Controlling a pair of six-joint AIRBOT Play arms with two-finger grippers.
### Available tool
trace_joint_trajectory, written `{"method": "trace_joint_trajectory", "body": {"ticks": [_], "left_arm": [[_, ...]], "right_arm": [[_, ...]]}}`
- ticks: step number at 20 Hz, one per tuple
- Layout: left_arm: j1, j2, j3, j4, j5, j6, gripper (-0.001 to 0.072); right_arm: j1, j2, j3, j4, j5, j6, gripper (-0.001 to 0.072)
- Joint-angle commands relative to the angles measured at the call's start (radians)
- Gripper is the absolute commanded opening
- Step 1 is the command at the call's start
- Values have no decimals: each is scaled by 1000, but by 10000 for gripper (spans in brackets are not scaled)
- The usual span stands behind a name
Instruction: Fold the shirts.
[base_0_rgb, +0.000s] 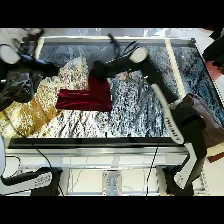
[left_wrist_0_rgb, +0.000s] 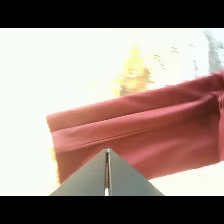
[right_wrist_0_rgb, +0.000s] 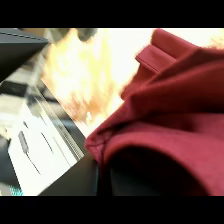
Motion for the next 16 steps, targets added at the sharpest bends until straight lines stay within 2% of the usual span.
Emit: {"method": "trace_joint_trajectory", "body": {"ticks": [1, 3, 5, 7, 10, 12, 14, 16], "left_arm": [[113, 52, -1, 13, -60, 0, 13], [141, 51, -10, 13, -78, 0, 13], [153, 51, -27, 9, -80, 0, 14], [153, 51, -51, 6, -80, 0, 14], [153, 48, -89, 6, -80, 0, 14], [153, 46, -107, 6, -78, 0, 13], [153, 46, -115, 6, -73, 0, 13], [153, 46, -115, 5, -68, 0, 14]], "right_arm": [[159, -33, -3, 9, -372, 0, 524], [201, -24, 7, 27, -454, -2, 528], [192, -9, 7, 7, -409, -32, 528], [138, 6, 7, -76, -264, -37, 528], [-10, 15, 3, -276, 68, -34, 521], [-117, 15, -50, -392, 212, 47, 516], [-205, 14, -148, -406, 242, 113, 517], [-255, 13, -268, -371, 205, 150, 518]]}}
